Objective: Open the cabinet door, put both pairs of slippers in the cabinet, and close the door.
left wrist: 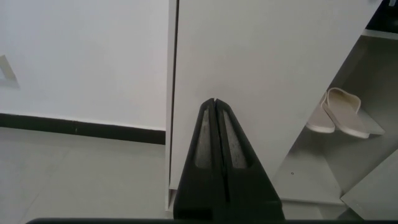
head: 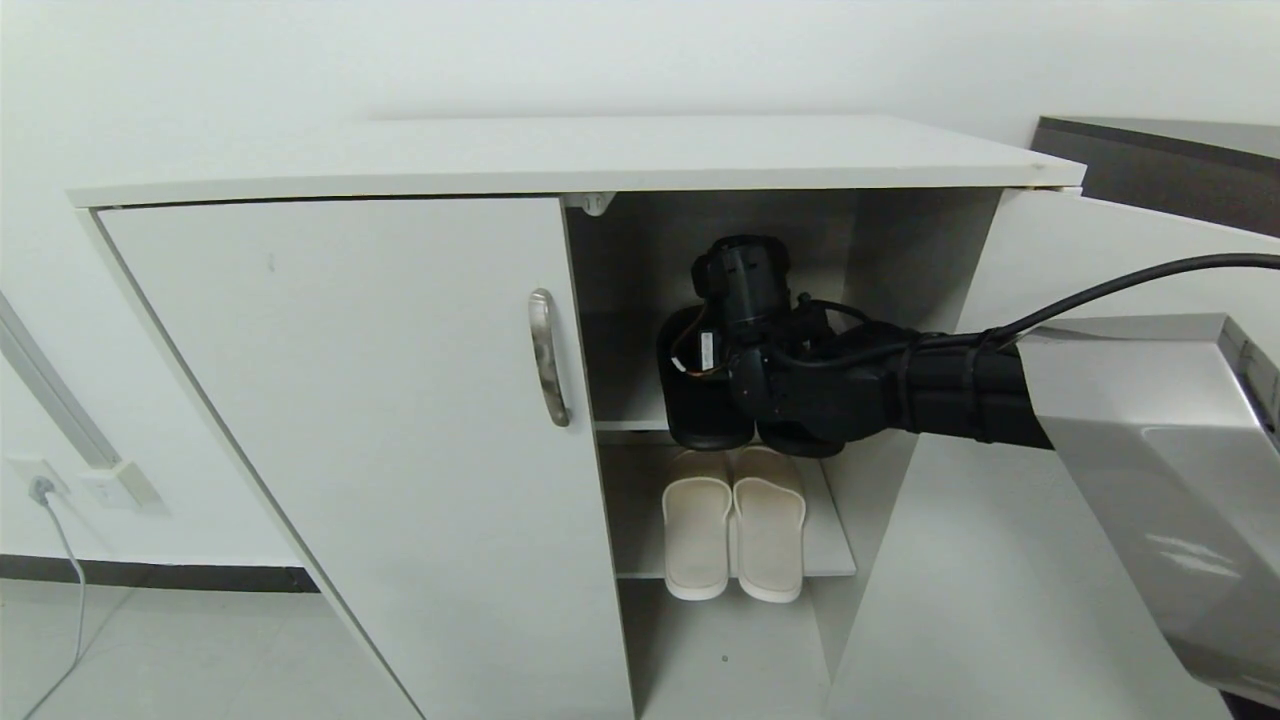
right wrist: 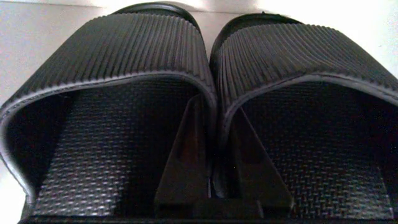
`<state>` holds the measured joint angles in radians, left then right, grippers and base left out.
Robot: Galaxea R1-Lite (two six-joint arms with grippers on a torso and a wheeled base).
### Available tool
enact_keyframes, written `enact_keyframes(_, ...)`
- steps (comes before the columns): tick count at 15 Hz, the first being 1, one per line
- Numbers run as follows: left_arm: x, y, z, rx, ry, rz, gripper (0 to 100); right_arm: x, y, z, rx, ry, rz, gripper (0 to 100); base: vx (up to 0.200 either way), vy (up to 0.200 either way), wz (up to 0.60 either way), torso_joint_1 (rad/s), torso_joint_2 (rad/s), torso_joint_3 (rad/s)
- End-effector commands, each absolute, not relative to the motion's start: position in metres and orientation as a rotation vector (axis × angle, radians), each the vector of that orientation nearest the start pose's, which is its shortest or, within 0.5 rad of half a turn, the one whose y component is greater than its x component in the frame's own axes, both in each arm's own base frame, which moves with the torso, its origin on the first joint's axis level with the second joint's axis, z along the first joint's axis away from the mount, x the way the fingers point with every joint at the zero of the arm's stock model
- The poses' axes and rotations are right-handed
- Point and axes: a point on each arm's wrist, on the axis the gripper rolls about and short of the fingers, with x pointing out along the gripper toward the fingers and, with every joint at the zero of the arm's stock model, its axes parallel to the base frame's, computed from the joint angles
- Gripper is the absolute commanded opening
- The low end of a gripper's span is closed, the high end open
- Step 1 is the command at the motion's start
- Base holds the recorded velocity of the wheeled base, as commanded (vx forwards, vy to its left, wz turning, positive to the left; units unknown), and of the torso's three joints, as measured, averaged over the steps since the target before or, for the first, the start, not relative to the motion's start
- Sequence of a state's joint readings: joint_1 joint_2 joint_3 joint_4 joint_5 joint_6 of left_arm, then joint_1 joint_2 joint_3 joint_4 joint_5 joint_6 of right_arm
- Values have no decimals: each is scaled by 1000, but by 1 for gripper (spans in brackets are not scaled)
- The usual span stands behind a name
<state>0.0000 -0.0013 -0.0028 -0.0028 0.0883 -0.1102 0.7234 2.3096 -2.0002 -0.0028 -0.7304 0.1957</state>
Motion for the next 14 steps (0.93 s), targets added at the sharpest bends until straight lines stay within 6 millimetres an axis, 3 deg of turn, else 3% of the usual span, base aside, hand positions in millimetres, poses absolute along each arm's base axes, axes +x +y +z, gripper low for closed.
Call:
enact_keyframes(1,-23,2,77,-111,-11,89,0,372,309,211,-7,228,-29,100,0,0,0,0,0,0)
enact_keyframes(6,-23,2,77,-111,-11,89,0,353,307,232,13,206,-4,100,0,0,0,0,0,0)
enact_keyframes(14,-23,2,76,-111,-10,89,0,304,293,233,30,274,27,100,0,0,0,0,0,0)
